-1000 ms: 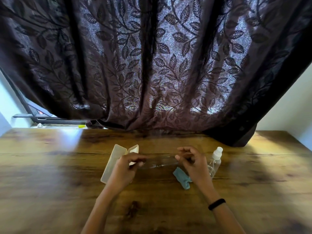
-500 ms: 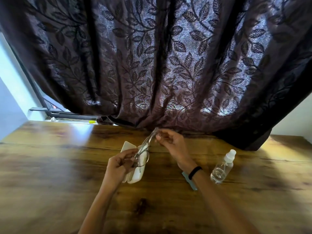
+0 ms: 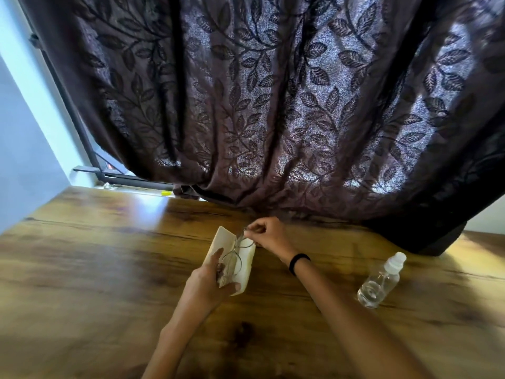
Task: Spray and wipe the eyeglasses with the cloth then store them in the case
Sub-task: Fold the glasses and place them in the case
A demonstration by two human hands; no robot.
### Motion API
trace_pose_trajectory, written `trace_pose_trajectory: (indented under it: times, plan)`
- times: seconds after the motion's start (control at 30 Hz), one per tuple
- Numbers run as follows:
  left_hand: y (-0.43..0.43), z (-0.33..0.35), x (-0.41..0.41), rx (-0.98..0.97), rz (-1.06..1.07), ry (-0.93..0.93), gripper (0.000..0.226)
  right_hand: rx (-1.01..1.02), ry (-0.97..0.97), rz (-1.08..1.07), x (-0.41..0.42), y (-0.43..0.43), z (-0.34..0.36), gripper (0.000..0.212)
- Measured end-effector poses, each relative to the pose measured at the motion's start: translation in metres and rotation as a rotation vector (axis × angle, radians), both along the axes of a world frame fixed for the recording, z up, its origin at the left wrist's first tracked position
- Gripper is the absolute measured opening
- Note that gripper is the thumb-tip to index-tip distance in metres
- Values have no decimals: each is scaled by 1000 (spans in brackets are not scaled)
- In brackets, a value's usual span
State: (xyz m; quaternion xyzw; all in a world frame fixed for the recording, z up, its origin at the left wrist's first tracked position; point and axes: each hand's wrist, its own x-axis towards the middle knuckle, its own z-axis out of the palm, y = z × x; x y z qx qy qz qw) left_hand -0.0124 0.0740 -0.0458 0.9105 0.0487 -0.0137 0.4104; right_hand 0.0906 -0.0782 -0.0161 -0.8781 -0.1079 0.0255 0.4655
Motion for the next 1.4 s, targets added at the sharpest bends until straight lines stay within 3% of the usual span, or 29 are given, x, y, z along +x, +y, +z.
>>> trace_pose_trajectory:
  times: [0.33,0.77,1.17,1.4]
  plan:
    - [-22,8,-11,316,-65,-115,70,-252,6,76,5,-11,-8,22]
    - [-24,10,-12,334,-74,-130,65,-297,-34,85,4,-8,-20,24]
    - [-21,13,-11,302,-96,-153,55,-225,-35,67,4,-10,-20,19]
    - [-18,14,-9,299,-108,-121,58,-23,-46,25,-4,-21,-14,16]
